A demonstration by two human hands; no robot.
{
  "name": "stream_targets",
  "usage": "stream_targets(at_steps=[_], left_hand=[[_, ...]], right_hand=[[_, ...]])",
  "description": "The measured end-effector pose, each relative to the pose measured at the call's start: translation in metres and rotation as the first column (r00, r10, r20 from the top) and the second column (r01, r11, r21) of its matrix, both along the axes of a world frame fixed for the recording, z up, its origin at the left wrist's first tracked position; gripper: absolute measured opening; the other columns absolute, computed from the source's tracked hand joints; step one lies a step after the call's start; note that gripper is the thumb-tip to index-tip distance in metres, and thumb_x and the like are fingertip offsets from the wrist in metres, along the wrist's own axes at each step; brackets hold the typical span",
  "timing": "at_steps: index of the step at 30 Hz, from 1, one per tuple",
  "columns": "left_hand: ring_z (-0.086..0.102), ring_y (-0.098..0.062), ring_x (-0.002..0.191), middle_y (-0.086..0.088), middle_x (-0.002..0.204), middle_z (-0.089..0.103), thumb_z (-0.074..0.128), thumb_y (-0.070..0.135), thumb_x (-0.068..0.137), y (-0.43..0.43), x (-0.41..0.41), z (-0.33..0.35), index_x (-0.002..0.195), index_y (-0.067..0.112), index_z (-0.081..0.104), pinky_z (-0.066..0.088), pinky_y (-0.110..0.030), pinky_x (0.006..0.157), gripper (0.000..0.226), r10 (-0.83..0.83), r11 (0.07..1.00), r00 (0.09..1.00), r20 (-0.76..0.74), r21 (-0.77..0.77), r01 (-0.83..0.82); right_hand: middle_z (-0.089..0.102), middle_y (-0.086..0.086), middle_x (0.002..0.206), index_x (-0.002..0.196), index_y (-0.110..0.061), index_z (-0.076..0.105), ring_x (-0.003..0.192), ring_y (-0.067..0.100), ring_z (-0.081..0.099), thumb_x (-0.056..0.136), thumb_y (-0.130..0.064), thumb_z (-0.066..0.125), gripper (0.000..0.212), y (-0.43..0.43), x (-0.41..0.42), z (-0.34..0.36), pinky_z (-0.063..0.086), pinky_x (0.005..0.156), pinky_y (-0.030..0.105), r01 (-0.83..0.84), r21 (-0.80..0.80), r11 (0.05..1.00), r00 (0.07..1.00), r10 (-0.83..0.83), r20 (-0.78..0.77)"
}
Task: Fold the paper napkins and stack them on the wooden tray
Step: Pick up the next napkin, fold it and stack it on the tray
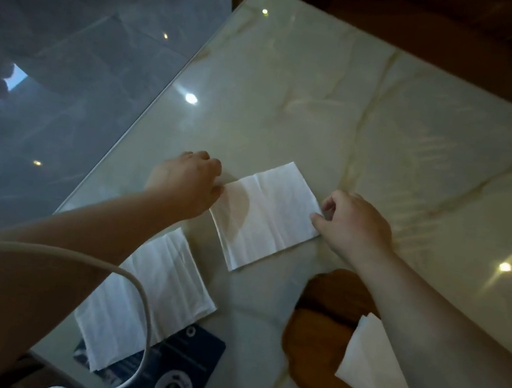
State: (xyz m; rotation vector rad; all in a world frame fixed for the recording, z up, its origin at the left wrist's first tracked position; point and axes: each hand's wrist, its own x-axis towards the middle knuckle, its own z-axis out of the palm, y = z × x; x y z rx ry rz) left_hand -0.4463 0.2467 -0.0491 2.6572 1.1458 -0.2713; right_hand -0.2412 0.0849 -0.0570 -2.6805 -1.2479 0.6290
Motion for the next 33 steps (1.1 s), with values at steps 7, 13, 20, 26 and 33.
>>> stream_targets(at_steps=[7,13,20,26,33], left_hand=[[0.060,-0.029,0.086,-0.007,0.095,0.065,0.047,0.031,0.090,-0.004,-0.001,-0.005,0.096,0.016,0.061,0.043,-0.032,0.065,0.022,0.002,0.999,0.995,-0.101,-0.048,-0.007],[0.062,-0.029,0.081,-0.004,0.089,0.066,0.051,0.031,0.085,-0.037,-0.006,-0.002,0.085,0.019,0.062,0.053,-0.037,0.072,0.016,-0.004,0.991,1.000,-0.018,-0.134,0.002],[0.062,-0.026,0.084,0.000,0.095,0.063,0.052,0.039,0.087,-0.063,0.000,0.005,0.095,0.023,0.059,0.054,-0.039,0.074,0.019,-0.065,0.978,0.998,0.027,-0.198,0.069],[0.048,-0.030,0.117,-0.010,0.129,0.049,0.070,0.035,0.077,-0.045,0.016,0.021,0.134,0.015,0.038,0.048,-0.046,0.089,0.069,-0.163,0.986,0.942,0.294,0.079,0.146],[0.059,-0.032,0.099,-0.008,0.106,0.066,0.069,0.026,0.079,-0.051,0.014,0.017,0.107,0.014,0.064,0.049,-0.043,0.078,0.032,-0.438,0.885,0.880,0.185,0.259,0.386]], right_hand=[[0.058,-0.006,0.080,0.075,-0.025,0.059,0.079,0.020,0.055,0.079,-0.031,0.059,0.007,0.007,0.007,-0.005,0.040,0.063,0.030,0.000,0.025,1.000,0.999,0.001,-0.038],[0.060,-0.005,0.076,0.074,-0.024,0.060,0.078,0.022,0.060,0.077,-0.030,0.061,0.007,0.023,0.027,0.002,0.044,0.064,0.031,-0.050,0.128,0.991,0.998,0.055,-0.034],[0.059,0.000,0.079,0.076,-0.014,0.063,0.079,0.022,0.057,0.078,-0.021,0.063,0.007,0.028,0.029,0.017,0.042,0.066,0.031,-0.210,0.242,0.947,0.976,0.218,-0.006],[0.061,0.002,0.077,0.076,-0.015,0.062,0.077,0.028,0.060,0.076,-0.027,0.060,0.012,0.006,0.013,0.033,0.039,0.073,0.036,-0.456,0.299,0.838,0.890,0.441,0.121],[0.061,0.000,0.072,0.073,-0.017,0.059,0.070,0.025,0.058,0.077,-0.026,0.062,0.010,-0.024,-0.012,0.039,0.039,0.073,0.035,-0.559,0.299,0.773,0.828,0.538,0.157]])
